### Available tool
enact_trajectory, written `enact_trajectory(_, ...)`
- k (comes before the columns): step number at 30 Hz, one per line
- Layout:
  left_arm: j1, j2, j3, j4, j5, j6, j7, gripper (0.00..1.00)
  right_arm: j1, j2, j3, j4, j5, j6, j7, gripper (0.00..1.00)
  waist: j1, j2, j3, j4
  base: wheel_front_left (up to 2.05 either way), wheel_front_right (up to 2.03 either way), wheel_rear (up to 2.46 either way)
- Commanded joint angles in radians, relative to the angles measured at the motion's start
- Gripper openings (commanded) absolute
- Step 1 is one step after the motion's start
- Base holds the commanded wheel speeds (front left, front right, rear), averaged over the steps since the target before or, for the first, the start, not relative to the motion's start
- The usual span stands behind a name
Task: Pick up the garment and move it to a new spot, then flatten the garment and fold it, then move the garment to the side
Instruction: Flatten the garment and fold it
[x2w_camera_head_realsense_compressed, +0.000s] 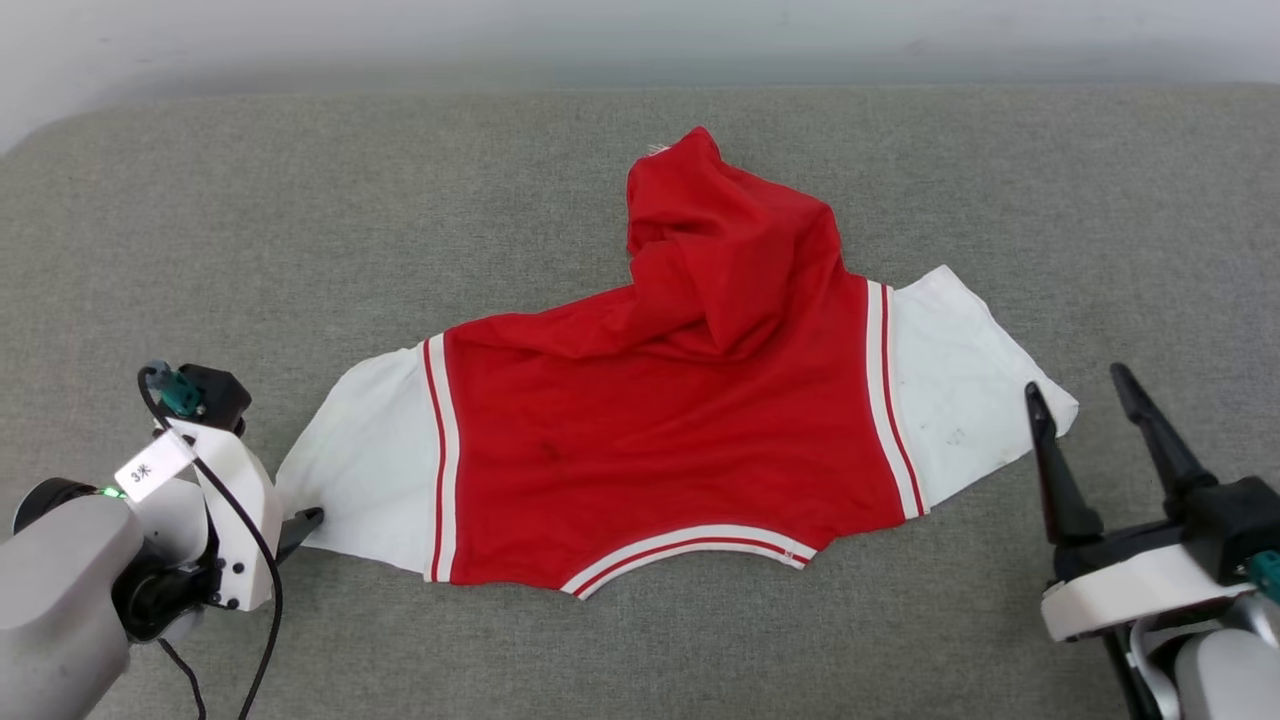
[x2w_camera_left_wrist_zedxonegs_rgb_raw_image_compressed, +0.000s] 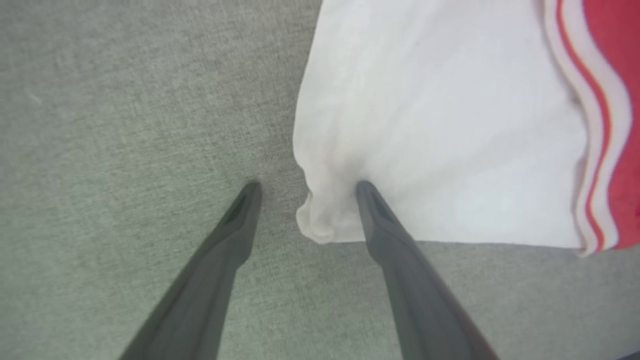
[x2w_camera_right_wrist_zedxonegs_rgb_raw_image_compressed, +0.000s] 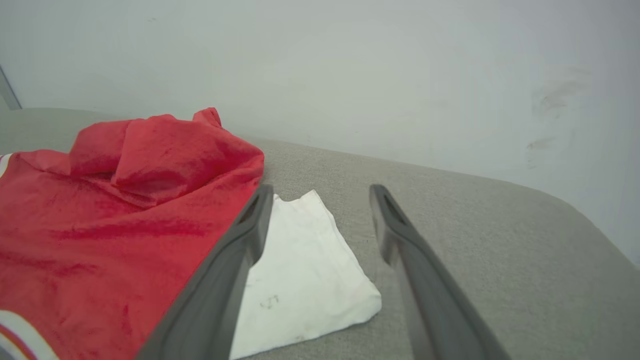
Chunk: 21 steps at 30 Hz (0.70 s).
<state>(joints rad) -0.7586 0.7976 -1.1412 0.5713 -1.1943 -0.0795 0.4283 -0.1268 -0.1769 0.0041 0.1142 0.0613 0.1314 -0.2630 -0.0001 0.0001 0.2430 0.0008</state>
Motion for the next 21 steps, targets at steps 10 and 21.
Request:
enact_trajectory(10,0.004,-0.023,0.030,-0.053,0.103,-0.006,-0.306,0.00,-0.094,-0.140,-0.082,-0.033,0.020,-0.001,0.013,1.00,0.0001,-0.0001,-0.068,0.032,0.00,0.00,0.00)
enact_trajectory(21,0.054,0.036,0.095,-0.292,0.141,0.133,-0.490,0.00,-0.248,-0.444,0.124,-0.077,0.265,-0.001,0.399,1.00,0.0001,-0.0001,-0.074,0.069,0.00,0.00,0.00)
